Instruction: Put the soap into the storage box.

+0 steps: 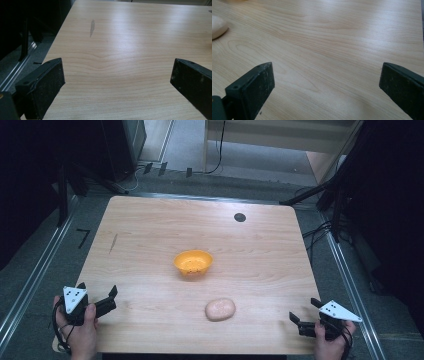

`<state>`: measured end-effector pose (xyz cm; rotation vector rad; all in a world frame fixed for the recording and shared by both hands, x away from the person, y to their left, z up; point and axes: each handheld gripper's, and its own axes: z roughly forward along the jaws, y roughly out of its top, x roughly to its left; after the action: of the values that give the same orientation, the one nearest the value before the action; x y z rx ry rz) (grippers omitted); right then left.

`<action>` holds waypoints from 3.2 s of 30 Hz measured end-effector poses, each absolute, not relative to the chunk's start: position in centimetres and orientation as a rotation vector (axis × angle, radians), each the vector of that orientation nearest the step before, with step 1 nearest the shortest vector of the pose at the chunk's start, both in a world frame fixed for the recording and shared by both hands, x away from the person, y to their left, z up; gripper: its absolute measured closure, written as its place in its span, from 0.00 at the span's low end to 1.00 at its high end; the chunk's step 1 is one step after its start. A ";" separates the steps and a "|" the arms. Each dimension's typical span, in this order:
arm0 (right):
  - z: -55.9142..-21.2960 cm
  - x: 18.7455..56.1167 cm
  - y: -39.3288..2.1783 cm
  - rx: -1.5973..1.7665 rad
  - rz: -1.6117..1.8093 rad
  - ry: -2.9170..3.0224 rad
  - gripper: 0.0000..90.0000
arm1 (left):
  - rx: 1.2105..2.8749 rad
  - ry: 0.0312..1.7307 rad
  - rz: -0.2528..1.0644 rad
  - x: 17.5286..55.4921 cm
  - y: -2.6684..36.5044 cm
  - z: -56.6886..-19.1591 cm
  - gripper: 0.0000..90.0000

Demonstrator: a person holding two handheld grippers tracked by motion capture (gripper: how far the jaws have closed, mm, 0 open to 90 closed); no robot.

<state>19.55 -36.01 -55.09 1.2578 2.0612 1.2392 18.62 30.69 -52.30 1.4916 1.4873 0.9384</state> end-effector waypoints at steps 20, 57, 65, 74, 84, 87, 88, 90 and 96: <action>-52.7 21.0 -33.8 1.045 1.060 2.295 0.03 | 1.605 1.433 0.973 18.7 29.8 -52.3 0.00; -48.9 27.1 -23.6 0.451 0.886 2.833 0.19 | 1.623 1.431 0.939 19.0 29.9 -52.3 0.00; -49.0 27.7 -21.0 0.266 0.849 2.917 0.22 | 1.623 1.428 0.939 19.0 29.9 -52.3 0.00; -49.5 28.2 -18.7 0.143 0.818 2.971 0.25 | 1.621 1.426 0.941 19.0 29.9 -52.3 0.00; -49.7 28.7 -16.9 0.063 0.824 3.013 0.23 | 1.622 1.425 0.941 19.0 29.9 -52.3 0.00; -49.8 28.7 -16.4 0.038 0.823 3.016 0.22 | 1.625 1.426 0.940 19.0 29.9 -52.3 0.00; -49.7 28.7 -16.2 0.035 0.821 3.018 0.22 | 1.625 1.426 0.941 19.0 29.9 -52.3 0.00; -49.7 28.7 -15.8 0.024 0.827 3.019 0.22 | 1.622 1.425 0.943 19.0 29.9 -52.3 0.00; -49.9 28.7 -14.6 -0.029 0.819 3.050 0.22 | 1.623 1.424 0.945 19.0 29.9 -52.3 0.00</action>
<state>28.67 -14.59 -49.86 -0.0290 3.0504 0.8192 18.96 29.86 -52.33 1.6230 1.4237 0.9448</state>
